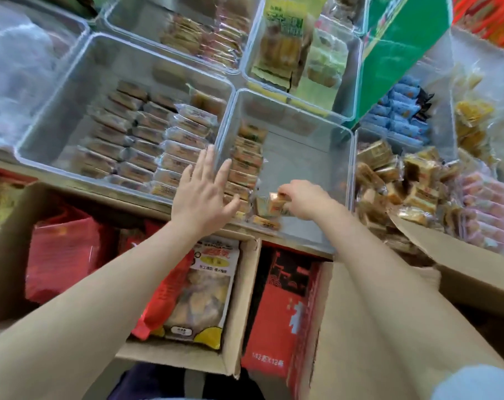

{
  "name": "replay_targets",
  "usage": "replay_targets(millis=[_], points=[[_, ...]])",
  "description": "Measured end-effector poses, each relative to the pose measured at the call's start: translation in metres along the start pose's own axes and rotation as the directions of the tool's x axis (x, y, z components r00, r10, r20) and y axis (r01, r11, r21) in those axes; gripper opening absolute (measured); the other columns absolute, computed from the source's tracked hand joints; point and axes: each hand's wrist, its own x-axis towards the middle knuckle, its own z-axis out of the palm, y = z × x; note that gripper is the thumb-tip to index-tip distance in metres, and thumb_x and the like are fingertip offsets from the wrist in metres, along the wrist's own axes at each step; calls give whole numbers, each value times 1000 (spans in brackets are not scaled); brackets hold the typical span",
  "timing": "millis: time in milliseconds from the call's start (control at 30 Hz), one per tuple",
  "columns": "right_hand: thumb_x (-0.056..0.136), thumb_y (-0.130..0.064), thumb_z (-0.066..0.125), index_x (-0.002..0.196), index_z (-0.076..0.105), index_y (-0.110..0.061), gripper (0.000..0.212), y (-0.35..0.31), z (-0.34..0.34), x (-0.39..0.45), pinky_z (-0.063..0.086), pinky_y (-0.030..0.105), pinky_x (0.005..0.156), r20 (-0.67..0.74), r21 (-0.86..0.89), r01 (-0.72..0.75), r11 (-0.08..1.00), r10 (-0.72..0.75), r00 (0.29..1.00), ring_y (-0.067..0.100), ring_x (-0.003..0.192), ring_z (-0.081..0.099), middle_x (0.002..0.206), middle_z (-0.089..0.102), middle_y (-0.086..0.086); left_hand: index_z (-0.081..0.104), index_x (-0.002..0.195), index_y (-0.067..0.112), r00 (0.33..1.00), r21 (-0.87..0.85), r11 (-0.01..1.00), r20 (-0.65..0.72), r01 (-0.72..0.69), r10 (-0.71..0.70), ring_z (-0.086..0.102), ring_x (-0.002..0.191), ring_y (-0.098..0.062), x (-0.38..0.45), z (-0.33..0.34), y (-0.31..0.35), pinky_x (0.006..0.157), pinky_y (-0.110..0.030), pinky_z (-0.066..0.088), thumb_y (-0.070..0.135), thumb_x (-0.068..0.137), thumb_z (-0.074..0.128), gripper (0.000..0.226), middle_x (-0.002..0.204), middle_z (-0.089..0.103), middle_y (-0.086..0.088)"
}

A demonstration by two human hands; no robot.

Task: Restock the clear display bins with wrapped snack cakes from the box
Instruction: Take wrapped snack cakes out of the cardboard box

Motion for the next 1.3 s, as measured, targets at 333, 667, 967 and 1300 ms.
replay_targets(millis=[333, 667, 967, 1300], points=[[86, -32, 62, 152, 34, -19, 73, -3, 8, 45, 49, 35, 95, 336, 162, -72, 984, 14, 942, 27, 120, 53, 139, 45, 8, 17, 160, 26, 999, 6, 1000, 31, 7, -7, 1, 156, -31, 2, -2, 2, 120, -47, 23, 60, 85, 12, 83, 167, -10, -19], [69, -57, 84, 140, 41, -13, 94, 14, 17, 54, 46, 36, 96, 377, 236, -137, 962, 40, 925, 26, 120, 52, 138, 51, 6, 26, 158, 26, 999, 9, 1000, 31, 18, -18, 7, 155, -31, 1, -2, 3, 119, -47, 25, 59, 86, 18, 80, 168, -6, -18], [77, -60, 75, 127, 49, -21, 67, 18, 30, 36, 50, 42, 89, -105, 227, -40, 973, 65, 992, 27, 108, 58, 123, 57, 4, 24, 159, 26, 999, 7, 1000, 41, 20, -20, 6, 155, -31, 0, -2, 3, 120, -47, 24, 59, 87, 19, 79, 168, -7, -19], [96, -47, 60, 151, 34, -35, 61, 16, 44, 31, 58, 31, 73, 214, 516, -184, 837, 82, 973, 22, 91, 66, 142, 48, 5, 14, 161, 25, 999, -13, 1000, 31, 18, -17, 9, 155, -31, 0, -3, 3, 120, -47, 24, 59, 85, 14, 84, 168, -5, -18]])
